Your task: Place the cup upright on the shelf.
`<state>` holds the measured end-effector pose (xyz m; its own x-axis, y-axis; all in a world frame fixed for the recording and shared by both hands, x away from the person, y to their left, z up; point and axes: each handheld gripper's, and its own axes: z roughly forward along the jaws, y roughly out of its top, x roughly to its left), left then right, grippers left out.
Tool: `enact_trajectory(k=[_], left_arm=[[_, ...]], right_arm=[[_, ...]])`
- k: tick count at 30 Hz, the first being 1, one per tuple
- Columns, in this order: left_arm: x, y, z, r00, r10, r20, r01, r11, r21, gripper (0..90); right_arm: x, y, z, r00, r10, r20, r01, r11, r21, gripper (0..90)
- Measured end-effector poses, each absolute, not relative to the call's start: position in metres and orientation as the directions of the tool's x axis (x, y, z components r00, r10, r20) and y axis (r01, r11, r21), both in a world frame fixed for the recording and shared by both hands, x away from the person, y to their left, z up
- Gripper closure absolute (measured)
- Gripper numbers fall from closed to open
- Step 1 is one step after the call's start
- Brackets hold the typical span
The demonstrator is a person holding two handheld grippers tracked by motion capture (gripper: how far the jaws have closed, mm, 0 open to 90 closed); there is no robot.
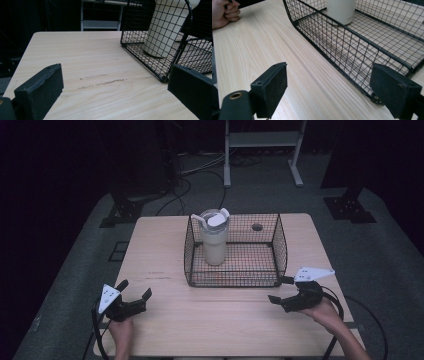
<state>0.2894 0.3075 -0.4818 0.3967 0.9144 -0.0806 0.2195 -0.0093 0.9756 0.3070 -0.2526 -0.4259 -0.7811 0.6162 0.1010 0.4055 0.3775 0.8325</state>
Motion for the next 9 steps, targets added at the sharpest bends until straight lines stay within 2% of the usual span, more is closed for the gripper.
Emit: enact_trajectory(k=[9], left_arm=[[0.29,0.308,-0.482,0.393,0.916,-0.078,0.221,-0.011,0.975,0.0]], right_arm=[[0.294,-0.257,-0.437,-0.764,0.637,0.109,0.408,0.344,0.846,13.7]])
